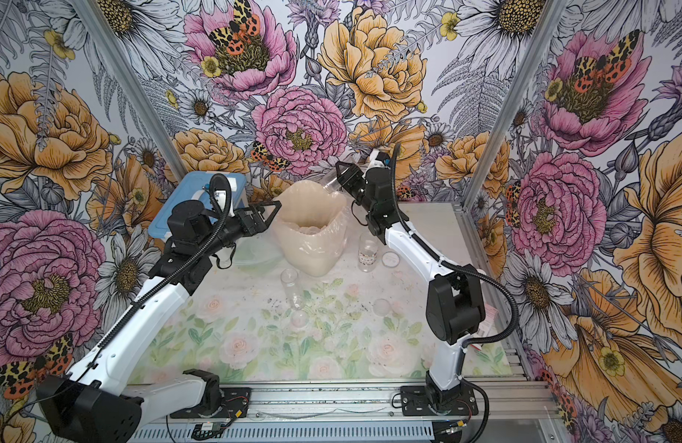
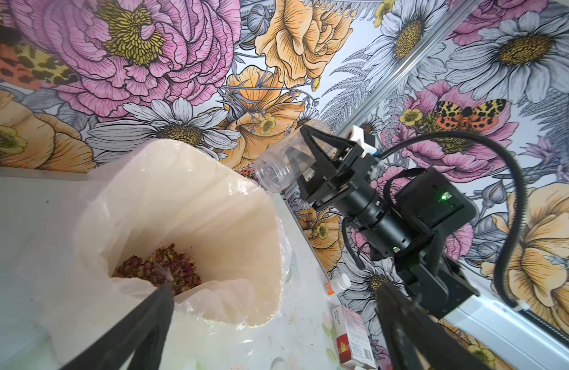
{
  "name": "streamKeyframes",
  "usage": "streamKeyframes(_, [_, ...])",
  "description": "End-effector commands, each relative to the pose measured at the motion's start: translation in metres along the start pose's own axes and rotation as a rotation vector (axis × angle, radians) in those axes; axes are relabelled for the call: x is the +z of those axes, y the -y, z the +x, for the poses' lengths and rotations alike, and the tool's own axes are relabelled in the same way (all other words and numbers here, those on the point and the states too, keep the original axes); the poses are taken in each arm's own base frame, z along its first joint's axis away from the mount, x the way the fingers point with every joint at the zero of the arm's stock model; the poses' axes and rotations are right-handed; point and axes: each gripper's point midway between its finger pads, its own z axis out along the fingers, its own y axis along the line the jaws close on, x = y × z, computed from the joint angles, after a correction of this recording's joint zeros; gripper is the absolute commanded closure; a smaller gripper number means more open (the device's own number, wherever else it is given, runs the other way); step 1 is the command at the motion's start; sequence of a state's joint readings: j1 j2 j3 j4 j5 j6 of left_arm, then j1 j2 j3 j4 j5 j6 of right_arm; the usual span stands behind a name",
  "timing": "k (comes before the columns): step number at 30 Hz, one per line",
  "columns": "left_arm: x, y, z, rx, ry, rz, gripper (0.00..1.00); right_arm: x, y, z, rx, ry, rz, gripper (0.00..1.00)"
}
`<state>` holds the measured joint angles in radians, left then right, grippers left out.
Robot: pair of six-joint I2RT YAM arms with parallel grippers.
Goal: Empty the moldy dried flower tea in the jars
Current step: Pour the moldy dried flower tea into the trash bin, then place the jar at the center of the board.
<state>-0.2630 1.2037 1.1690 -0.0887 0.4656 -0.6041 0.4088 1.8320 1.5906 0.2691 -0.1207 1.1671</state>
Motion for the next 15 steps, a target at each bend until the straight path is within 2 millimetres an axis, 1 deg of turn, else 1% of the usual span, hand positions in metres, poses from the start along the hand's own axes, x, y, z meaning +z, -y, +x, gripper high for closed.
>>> streamKeyframes(1, [0.013, 0.034, -0.011, -0.07, 0.006, 0.11, 0.01, -0.019, -0.052, -0.012, 0.252, 0.027, -0.206, 0.91])
streamKeyframes(3, [0.022, 0.042, -0.01, -0.111, -0.006, 0.12, 0.01, -0.024, -0.052, -0.012, 0.317, 0.032, -0.232, 0.91])
streamKeyframes(7, [0.042, 0.043, -0.005, -0.217, -0.051, 0.078, 0.01, -0.034, -0.052, -0.012, 0.414, 0.037, -0.271, 0.91])
streamKeyframes(11, [0.059, 0.047, -0.002, -0.263, -0.085, 0.068, 0.01, -0.045, -0.054, -0.012, 0.426, 0.044, -0.281, 0.91])
streamKeyframes(15, [0.073, 0.043, -0.003, -0.301, -0.096, 0.061, 0.01, -0.053, -0.051, -0.008, 0.432, 0.045, -0.27, 0.91])
